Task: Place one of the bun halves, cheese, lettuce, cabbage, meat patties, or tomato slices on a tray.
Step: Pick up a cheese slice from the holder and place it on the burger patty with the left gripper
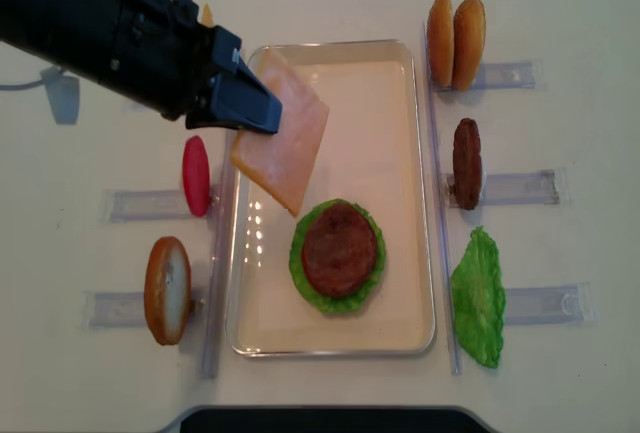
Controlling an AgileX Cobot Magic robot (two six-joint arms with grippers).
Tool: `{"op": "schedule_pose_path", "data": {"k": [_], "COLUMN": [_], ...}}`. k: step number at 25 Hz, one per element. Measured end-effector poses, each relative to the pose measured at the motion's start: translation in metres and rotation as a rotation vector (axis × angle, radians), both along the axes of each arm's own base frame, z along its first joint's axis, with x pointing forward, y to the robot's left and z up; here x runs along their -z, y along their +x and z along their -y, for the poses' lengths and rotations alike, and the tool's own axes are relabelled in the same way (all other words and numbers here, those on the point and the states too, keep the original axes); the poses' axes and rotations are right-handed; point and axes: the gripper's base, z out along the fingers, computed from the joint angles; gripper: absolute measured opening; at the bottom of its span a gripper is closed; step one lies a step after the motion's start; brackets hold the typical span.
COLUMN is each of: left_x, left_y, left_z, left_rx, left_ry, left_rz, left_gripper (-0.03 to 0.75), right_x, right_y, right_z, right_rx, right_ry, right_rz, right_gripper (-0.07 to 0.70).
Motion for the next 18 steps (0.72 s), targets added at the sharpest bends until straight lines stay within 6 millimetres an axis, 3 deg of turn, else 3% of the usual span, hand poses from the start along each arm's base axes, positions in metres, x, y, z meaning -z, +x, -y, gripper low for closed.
{"op": "schedule_pose_path", "data": {"k": [11,18], "left_x": [0.06,0.084], "left_y": [-0.017,-0.028], "left_z": [-0.002,-0.003], "left_rx": [-0.038,-0.051], "left_ry": [-0.054,-0.097], "left_rz": [-0.066,-0.07], "left_gripper": [0.027,0.027], "right_x": [0.0,0.0], "right_y": [0.0,0.0], "right_z": [0.0,0.0], "right_rx": [0.0,0.0], "right_ry": [0.0,0.0], "right_rz": [0.0,0.0], "right_gripper": [0.556,0.556]}}
